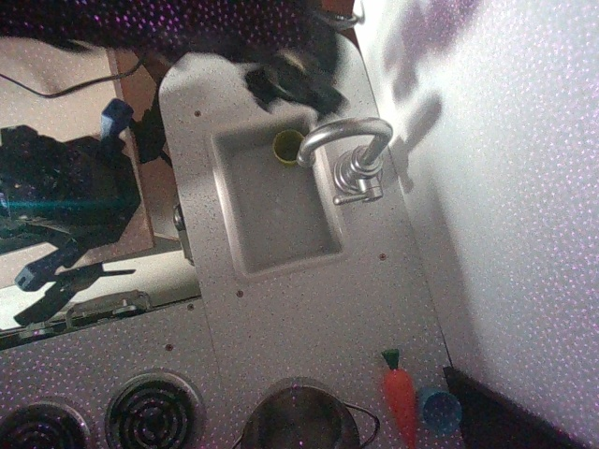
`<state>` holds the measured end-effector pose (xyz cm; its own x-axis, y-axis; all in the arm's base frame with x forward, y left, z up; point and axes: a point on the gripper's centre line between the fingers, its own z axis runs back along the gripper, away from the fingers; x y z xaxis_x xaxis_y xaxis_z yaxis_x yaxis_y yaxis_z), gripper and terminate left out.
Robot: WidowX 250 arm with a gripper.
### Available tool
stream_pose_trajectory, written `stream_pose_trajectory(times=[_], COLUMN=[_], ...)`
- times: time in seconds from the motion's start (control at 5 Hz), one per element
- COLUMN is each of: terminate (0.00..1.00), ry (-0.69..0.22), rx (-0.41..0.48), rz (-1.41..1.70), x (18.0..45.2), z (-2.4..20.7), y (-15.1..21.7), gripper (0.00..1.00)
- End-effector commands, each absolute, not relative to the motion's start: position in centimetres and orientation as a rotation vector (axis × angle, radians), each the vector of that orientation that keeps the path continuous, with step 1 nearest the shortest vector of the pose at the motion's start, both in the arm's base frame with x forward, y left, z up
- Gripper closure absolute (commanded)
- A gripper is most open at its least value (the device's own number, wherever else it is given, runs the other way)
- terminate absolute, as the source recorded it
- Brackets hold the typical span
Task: Turn faucet right
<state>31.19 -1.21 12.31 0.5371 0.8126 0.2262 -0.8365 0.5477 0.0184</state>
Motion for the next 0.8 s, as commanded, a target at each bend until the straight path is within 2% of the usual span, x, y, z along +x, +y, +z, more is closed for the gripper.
stream_pose_trajectory(times=[0.0, 0.4, 0.6], terminate=[0.00, 0.00, 0.00], ry=[-0.236, -0.207, -0.185], rx=[0.109, 0.010, -0.021], rz=[0.969, 0.999, 1.000], x=[30.4, 28.2, 27.7], z=[13.4, 15.4, 15.5], y=[-3.4, -4.8, -5.6], gripper=[0.00, 0.00, 0.00])
